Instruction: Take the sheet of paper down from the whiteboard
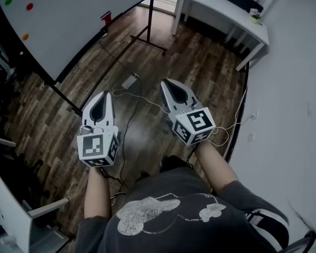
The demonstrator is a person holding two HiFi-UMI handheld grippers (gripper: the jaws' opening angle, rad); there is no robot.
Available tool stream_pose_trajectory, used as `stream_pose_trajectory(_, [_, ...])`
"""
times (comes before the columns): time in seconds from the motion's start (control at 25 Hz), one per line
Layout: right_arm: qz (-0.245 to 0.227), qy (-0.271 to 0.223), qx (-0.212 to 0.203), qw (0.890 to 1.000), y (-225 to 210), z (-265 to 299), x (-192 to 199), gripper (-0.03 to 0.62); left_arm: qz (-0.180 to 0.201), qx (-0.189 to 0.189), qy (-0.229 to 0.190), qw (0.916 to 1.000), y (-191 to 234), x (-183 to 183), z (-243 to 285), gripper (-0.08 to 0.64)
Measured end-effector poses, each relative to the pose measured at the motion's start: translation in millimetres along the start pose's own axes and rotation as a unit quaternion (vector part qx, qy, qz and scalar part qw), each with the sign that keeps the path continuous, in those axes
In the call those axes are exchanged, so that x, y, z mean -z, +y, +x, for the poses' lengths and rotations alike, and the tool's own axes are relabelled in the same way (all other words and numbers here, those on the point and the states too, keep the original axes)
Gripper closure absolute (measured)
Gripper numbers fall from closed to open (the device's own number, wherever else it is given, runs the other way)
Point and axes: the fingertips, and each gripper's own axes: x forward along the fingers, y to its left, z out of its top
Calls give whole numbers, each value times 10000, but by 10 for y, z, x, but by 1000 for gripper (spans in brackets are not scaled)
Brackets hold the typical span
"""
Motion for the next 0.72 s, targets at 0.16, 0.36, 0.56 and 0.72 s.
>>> stream_pose_trajectory(0.16, [-23,-5,-111,9999,-105,114,-1,571,7,-26,34,10000,-24,13,150,549])
stream_pose_trajectory(0.36, [138,-123,-287,9994,-483,430,62,571,102,-303,73,9995,-25,46,488,549])
stream_pose_trajectory(0.56, [210,-6,-700,9973,-961,879,128,571,-291,-574,81,9979,-45,89,1040,549])
stream_pose_trajectory(0.72, [257,-6,-1026,9944,-1430,1129,77,571,-262,-883,100,9957,-199,73,1497,549])
